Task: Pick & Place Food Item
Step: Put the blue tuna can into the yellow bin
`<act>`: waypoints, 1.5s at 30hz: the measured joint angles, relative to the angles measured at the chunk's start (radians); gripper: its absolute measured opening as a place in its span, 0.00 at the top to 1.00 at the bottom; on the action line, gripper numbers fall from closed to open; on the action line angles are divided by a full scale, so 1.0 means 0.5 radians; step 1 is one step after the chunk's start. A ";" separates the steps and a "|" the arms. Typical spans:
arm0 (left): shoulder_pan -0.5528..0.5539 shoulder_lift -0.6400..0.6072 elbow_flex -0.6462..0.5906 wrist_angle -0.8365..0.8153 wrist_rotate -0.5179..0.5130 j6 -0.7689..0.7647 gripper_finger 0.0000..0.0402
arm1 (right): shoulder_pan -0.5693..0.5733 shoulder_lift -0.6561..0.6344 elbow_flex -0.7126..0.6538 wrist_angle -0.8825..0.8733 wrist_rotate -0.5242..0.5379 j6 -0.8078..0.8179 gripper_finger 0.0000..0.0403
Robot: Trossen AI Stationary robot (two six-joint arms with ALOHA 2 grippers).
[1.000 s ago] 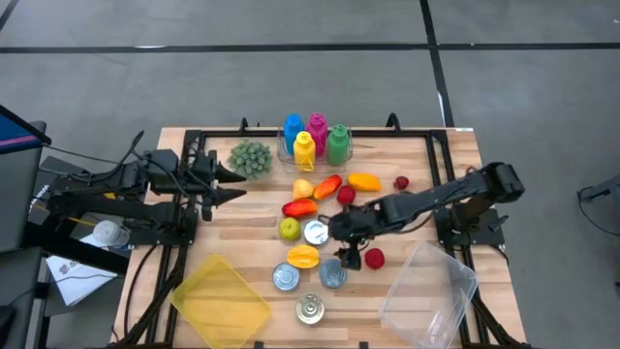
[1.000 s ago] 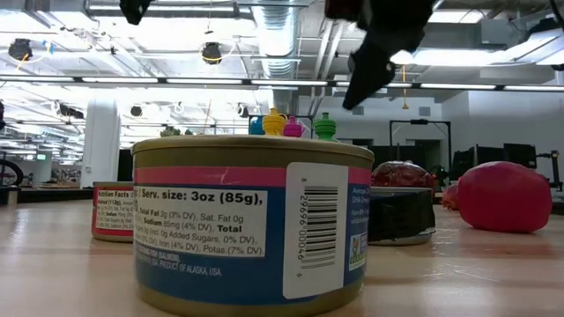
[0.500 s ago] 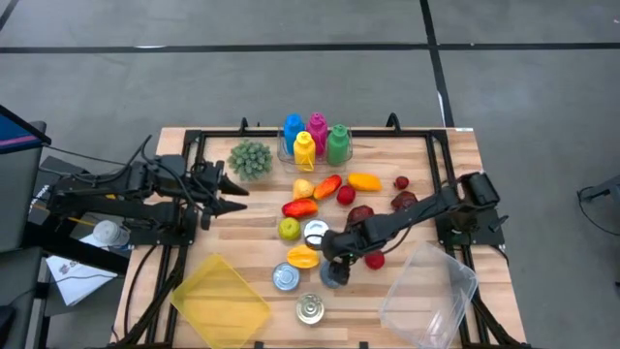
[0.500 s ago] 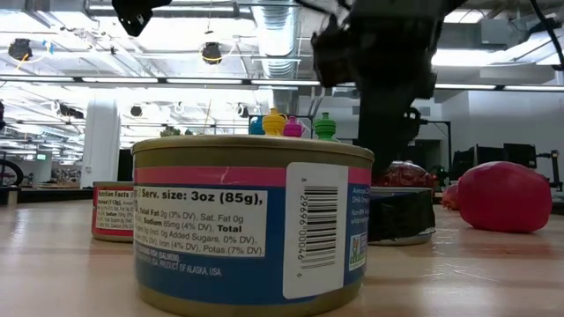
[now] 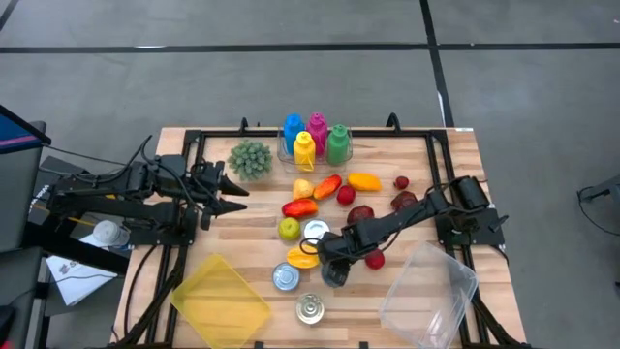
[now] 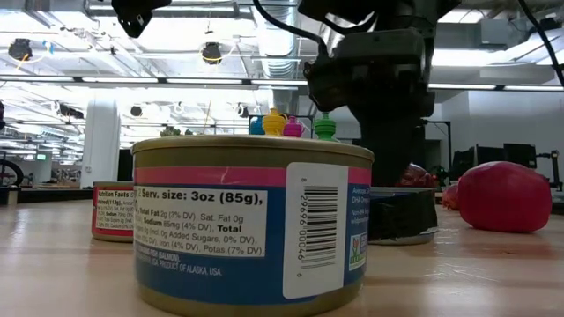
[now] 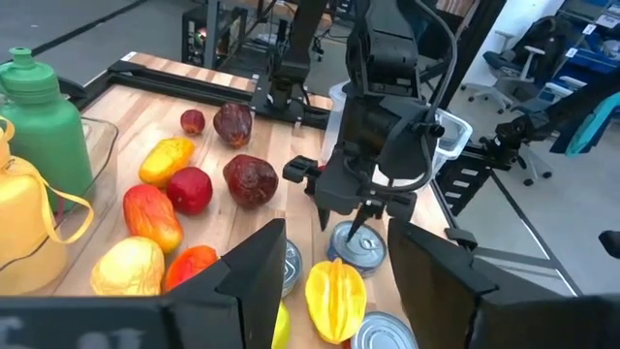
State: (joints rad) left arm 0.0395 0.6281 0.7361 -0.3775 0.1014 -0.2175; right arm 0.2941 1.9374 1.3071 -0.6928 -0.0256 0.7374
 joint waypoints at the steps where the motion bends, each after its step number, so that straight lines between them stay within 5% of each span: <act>1: 0.000 0.000 0.000 -0.001 0.000 0.000 0.58 | -0.002 -0.002 0.001 -0.017 -0.007 -0.004 0.65; 6: 0.000 0.000 0.000 -0.001 -0.005 0.000 0.58 | -0.004 -0.005 0.002 -0.045 -0.001 -0.078 0.94; 8: 0.000 0.000 0.000 0.000 -0.008 0.000 0.58 | -0.006 -0.006 0.002 -0.047 0.007 -0.078 0.98; 28: 0.000 0.023 0.002 0.004 -0.005 -0.150 0.57 | -0.056 -0.148 -0.008 -0.073 0.118 -0.007 1.00; 37: -0.059 0.328 0.002 0.020 0.071 -0.159 0.35 | -0.022 -0.150 -0.008 -0.066 0.188 0.068 1.00; 45: -0.181 0.787 0.003 0.360 0.130 -0.159 0.21 | 0.015 -0.160 0.025 -0.076 0.234 0.098 1.00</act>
State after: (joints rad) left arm -0.0510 1.0215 0.7376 -0.1974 0.1666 -0.2970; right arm 0.3015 1.8572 1.3197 -0.7309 0.0915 0.7866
